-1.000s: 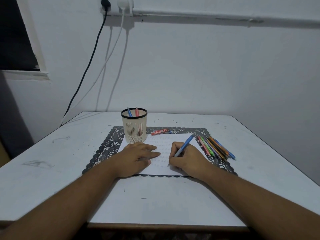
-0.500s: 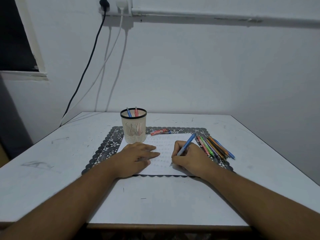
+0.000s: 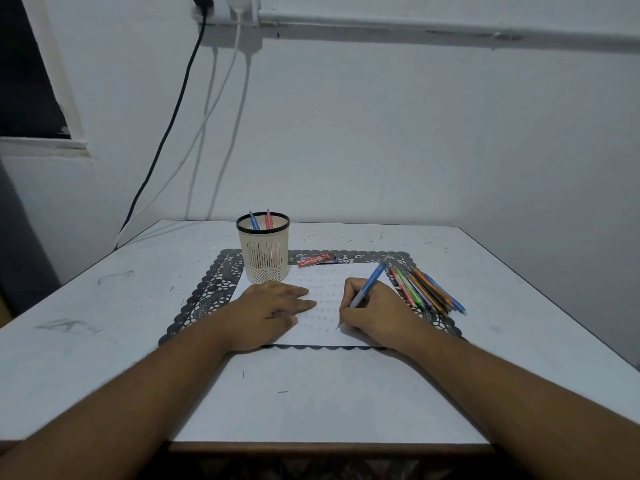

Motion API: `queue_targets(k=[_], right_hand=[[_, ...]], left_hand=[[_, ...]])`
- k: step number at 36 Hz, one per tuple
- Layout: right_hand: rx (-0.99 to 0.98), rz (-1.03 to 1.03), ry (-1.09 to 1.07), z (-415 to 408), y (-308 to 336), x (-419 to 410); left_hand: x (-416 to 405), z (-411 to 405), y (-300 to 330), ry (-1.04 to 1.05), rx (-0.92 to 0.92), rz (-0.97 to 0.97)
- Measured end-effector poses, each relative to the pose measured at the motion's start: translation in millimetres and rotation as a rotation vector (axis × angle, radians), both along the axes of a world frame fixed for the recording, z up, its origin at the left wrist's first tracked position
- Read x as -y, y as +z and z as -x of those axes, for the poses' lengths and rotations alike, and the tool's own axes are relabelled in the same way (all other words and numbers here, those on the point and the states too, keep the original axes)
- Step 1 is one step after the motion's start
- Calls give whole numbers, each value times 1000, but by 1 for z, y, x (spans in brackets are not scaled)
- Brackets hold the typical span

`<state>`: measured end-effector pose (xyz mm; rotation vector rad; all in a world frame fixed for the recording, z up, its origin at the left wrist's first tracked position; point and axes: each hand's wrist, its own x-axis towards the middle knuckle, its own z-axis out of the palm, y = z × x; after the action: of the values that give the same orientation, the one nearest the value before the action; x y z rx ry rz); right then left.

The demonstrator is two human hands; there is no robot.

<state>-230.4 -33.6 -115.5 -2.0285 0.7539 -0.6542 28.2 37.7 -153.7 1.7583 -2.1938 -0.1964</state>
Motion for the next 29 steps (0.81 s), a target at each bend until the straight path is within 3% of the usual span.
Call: queue_targets(k=[29], right_hand=[[17,-3,33,3,0,0]], left_hand=[[-1,2,1,8,-2,-22]])
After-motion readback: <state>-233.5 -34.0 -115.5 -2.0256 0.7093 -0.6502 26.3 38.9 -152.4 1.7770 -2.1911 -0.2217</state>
